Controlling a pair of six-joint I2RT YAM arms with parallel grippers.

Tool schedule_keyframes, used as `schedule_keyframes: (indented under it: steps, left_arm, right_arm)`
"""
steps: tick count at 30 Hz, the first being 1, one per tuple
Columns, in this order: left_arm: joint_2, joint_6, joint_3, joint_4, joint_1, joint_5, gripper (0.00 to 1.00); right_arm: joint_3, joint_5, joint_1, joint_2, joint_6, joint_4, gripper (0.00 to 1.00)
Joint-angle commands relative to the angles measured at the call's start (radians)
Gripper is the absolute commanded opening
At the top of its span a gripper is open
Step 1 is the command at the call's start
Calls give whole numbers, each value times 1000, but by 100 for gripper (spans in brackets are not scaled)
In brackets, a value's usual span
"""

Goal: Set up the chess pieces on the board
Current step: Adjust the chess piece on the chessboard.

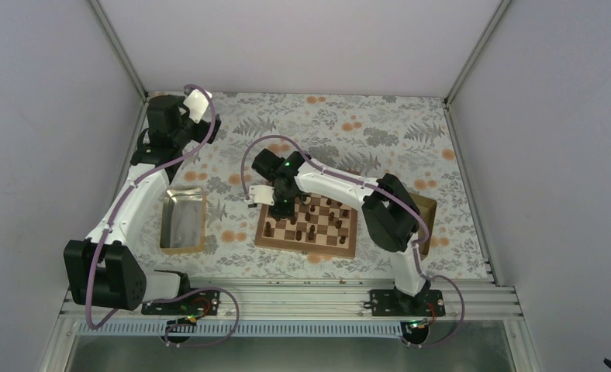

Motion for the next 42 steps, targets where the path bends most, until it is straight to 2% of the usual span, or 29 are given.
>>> schedule_keyframes:
  steps: [1, 8, 14, 20, 32, 42]
  left_arm:
    - [-14, 6, -12, 27, 6, 17, 100]
    - [-14, 6, -13, 27, 8, 17, 100]
    - [-15, 6, -15, 29, 8, 17, 100]
    - [-14, 6, -13, 28, 9, 18, 100]
    - [-13, 4, -5, 21, 9, 19, 100]
    - [-9, 3, -1, 17, 8, 20, 100]
  right_arm:
    - [-20, -15, 4, 26, -11, 0, 30]
    - [-18, -15, 3, 46, -17, 1, 29]
    - [-15, -15, 4, 41, -14, 7, 14]
    - [-17, -4, 1, 1, -7, -8, 8]
    - [-63, -6, 2, -67, 8, -21, 7]
    - [-85, -29, 8, -53, -7, -15, 8]
